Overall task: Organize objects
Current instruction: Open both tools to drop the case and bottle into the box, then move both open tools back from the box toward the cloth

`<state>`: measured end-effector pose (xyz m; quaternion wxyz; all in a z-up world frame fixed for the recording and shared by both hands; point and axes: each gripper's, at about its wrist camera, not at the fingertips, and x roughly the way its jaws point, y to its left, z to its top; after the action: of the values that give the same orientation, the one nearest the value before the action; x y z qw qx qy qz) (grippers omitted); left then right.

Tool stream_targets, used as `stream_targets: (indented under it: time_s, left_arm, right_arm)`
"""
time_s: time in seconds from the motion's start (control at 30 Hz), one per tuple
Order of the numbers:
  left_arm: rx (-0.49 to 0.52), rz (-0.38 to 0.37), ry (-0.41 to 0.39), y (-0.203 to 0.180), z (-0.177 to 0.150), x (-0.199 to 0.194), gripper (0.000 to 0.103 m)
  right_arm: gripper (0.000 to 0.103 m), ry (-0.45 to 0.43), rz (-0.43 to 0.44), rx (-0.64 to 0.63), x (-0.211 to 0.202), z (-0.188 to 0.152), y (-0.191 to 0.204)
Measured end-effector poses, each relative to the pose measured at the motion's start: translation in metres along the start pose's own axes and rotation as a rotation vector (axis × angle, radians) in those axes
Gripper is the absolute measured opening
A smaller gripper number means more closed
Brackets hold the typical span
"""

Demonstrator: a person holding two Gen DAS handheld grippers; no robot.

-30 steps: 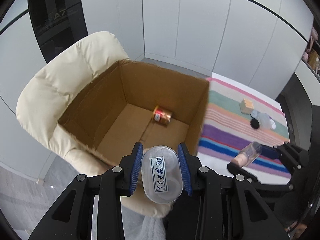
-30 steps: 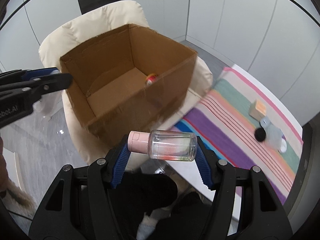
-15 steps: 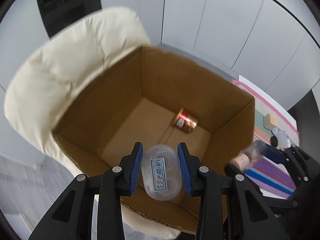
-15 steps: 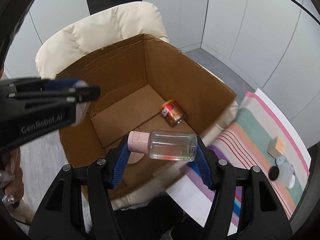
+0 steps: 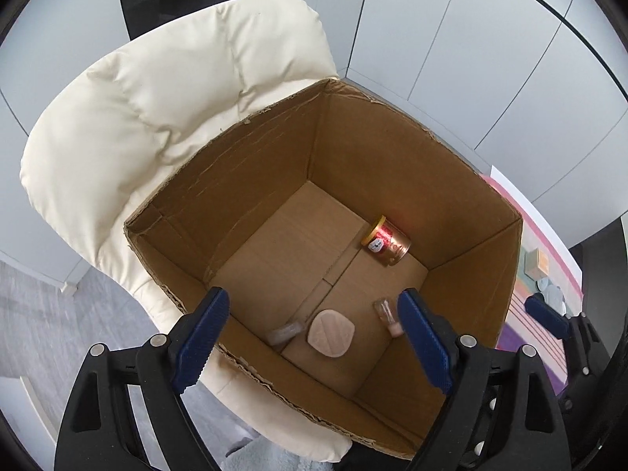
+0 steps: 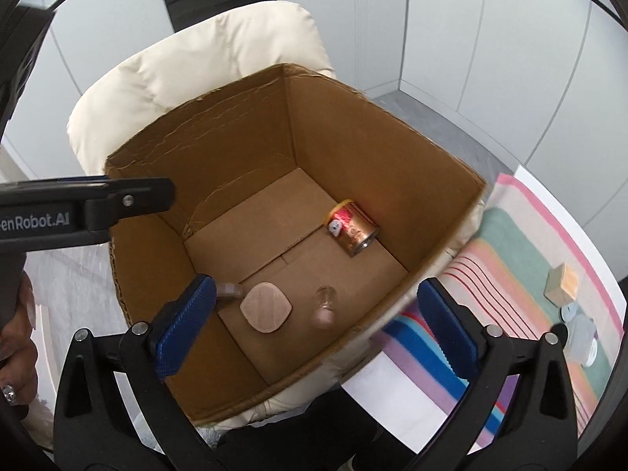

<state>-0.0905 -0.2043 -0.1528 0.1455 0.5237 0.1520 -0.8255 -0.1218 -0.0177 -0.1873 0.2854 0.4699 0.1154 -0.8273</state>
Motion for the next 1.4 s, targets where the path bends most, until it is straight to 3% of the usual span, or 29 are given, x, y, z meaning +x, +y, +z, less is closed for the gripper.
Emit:
stream_targets:
  time_s: [0.27,0.4,0.57,0.8,1.4]
  left_arm:
    - [0.077,0.029,-0.037,-0.011,-0.004,-0.013,0.089]
    - [0.106,0.007,-0.036,-0.016,-0.012,-0.028,0.089]
    - [0.091,-0.006,0.007,-0.013,-0.029,-0.037,0.089]
    - [0.122,0.019,-0.03,-0.013,-0.064,-0.06,0.089]
    - [0.172,0.012,-0.082,-0.027,-0.129,-0.1,0.089]
  right_arm:
    - [0.103,0.0,-0.035,0.03,-0.012,-0.007,-0.014]
    - [0.103,0.001,-0.044,0.056,-0.021,-0.013,-0.02]
    - [0.103,0.0,-0.069,0.099,-0.038,-0.027,-0.03]
    - [0.103,-0.002,-0.093,0.142,-0.059,-0.052,-0.038]
    - [0.103,-0.035,-0.12,0.115,-0.118,-0.111,-0.014]
